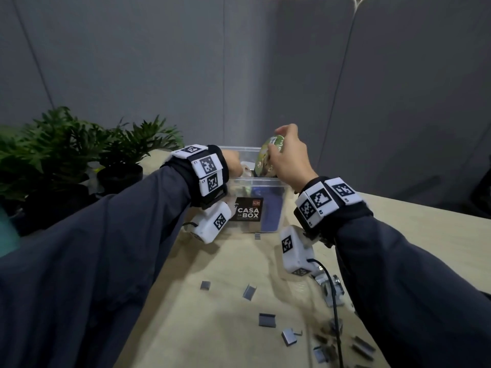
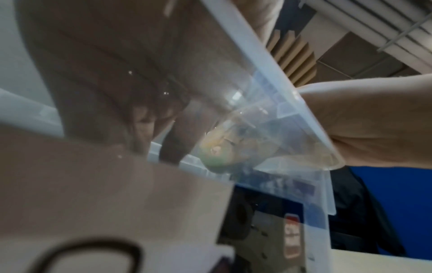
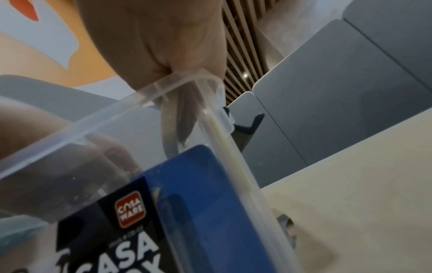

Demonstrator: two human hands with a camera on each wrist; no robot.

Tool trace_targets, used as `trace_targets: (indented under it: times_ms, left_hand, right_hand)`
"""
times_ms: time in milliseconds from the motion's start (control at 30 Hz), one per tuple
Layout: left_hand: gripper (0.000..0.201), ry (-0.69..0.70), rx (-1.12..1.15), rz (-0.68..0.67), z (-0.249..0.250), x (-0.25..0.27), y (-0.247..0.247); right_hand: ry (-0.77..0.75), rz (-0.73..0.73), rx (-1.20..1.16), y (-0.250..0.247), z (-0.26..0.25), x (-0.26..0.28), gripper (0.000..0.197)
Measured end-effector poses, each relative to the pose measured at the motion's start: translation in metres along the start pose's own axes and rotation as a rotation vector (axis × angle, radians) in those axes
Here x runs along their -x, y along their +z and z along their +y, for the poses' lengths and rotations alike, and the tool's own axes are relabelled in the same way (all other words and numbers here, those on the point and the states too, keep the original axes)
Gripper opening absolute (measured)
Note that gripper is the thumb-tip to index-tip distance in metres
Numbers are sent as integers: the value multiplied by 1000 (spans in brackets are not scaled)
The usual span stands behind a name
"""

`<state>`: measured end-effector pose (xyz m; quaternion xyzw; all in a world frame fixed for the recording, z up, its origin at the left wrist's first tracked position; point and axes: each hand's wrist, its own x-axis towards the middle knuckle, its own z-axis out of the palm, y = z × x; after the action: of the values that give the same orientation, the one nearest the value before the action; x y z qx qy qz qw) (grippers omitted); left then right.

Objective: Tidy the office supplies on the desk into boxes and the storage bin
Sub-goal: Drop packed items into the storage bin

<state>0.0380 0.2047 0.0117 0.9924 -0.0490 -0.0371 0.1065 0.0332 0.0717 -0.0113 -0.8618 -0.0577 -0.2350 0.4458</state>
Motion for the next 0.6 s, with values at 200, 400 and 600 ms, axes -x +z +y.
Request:
trace_targets:
  times_ms: [200,400,600]
  left_hand:
    - [21,1,237,104,-23,-3,1]
    - [20,-59,676,206,-42,-3,9]
    - [23,-63,775,254,-39,-7,11]
  right_hand:
    - [-62,-48,56,3,0,-2,11]
    - [-57,-217,92,15,-17,-5,18]
    - [-19,-380,205,31,-29,-10,28]
